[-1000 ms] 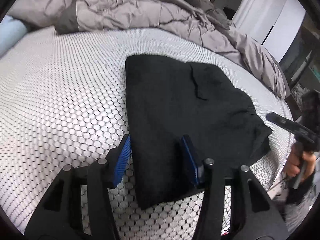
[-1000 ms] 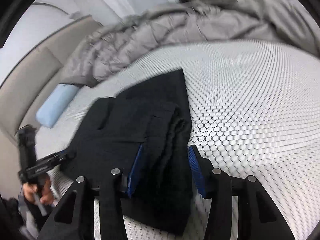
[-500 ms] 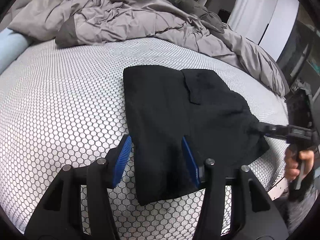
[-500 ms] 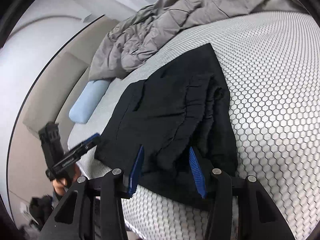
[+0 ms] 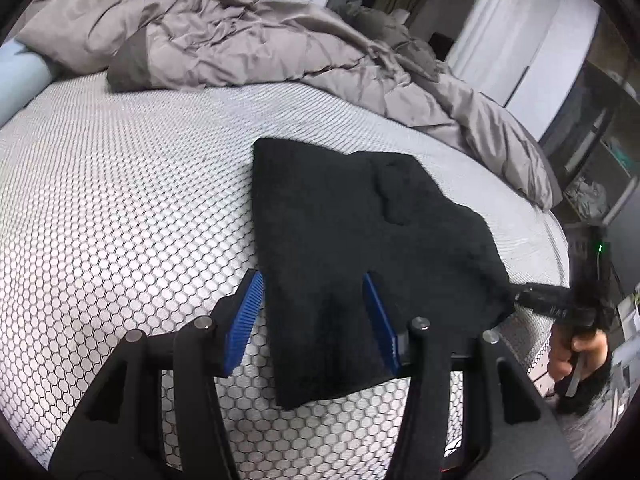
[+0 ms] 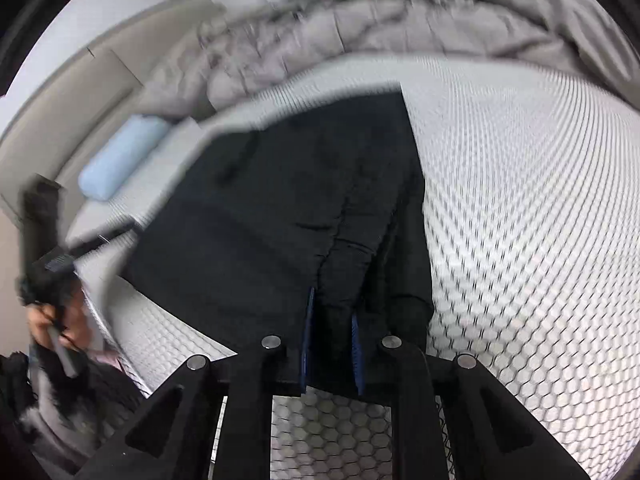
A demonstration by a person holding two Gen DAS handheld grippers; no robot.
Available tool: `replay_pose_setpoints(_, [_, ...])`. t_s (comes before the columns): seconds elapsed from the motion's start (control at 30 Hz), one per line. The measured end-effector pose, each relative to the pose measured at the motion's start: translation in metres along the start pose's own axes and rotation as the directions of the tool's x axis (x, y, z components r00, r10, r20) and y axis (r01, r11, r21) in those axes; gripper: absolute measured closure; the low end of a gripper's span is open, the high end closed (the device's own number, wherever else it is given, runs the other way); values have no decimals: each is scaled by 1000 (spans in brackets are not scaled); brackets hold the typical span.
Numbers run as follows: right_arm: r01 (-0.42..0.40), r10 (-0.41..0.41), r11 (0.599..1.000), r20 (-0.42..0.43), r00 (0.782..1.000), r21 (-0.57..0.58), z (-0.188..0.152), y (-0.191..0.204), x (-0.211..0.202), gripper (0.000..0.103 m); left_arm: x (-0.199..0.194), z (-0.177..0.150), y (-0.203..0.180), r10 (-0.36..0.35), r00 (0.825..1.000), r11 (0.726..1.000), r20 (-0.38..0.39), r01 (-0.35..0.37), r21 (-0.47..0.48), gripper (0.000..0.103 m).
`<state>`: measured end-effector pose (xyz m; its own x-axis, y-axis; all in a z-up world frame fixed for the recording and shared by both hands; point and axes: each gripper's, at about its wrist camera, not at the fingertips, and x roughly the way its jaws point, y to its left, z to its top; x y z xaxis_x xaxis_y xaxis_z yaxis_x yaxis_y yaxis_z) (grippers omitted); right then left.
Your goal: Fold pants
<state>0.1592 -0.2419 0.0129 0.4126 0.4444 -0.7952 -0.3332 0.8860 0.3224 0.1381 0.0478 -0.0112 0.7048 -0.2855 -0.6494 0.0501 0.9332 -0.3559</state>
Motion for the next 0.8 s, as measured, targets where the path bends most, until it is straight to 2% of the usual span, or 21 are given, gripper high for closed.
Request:
replay_pose_setpoints(0.07, [-40, 39, 999, 40, 998, 17, 4, 0, -12, 81, -2, -1, -11, -32, 999, 999, 20, 31, 34, 50])
replay_pose_setpoints(0.1, [-45, 44, 999, 78, 996, 12, 5, 0, -22, 75, -1, -3, -17, -45, 999, 998, 25, 44, 49, 45])
replay_pose_setpoints(0.13, [-35, 34, 999, 113, 993, 9, 7, 0, -30, 66, 2, -4, -23, -52, 998, 997, 25, 51, 63, 43])
replay_pose_setpoints(0.2, [-36, 33, 999, 145, 989, 22, 8, -5, -36, 60, 18, -9, -41, -65, 998, 993, -16, 66, 102, 43])
replay_pose_setpoints(0.3, [-72, 65, 995, 81, 995, 76, 13, -15, -10, 60, 45, -20, -65, -34, 994, 980, -100, 53, 194, 43])
replay_pose_setpoints(0.4, [-80, 79, 992, 19, 997, 101, 15, -23, 15, 62, 60, -32, -85, 87, 991, 947, -99, -52, 317, 39])
replay_pose_setpoints(0.43, [-80, 78, 992, 20, 997, 99, 17, -21, 17, 65, 61, -35, -88, 90, 991, 943, -94, -55, 329, 37])
replay_pose_setpoints(0.5, [-96, 92, 993, 62, 994, 63, 20, -13, 6, 84, 59, -37, -90, 75, 993, 944, -96, -40, 327, 33])
replay_pose_setpoints(0.53, [-108, 104, 993, 81, 991, 44, 20, -8, 2, 86, 59, -38, -89, 68, 993, 946, -97, -34, 322, 33])
replay_pose_setpoints(0.6, [-105, 104, 995, 99, 990, 0, 18, 0, -10, 86, 60, -40, -89, 60, 994, 945, -95, -26, 327, 33])
replay_pose_setpoints(0.7, [19, -19, 998, -1, 1000, -63, 11, 1, 15, 80, 58, -42, -90, 66, 993, 938, -95, -30, 345, 33])
replay_pose_setpoints(0.77, [-4, 4, 1000, 13, 1000, -12, 12, -5, 14, 73, 50, -40, -87, 51, 995, 945, -91, -18, 325, 33])
replay_pose_setpoints(0.8, [1, -1, 1000, 43, 999, -9, 15, -3, 7, 71, 44, -37, -85, 21, 996, 953, -88, 7, 302, 33])
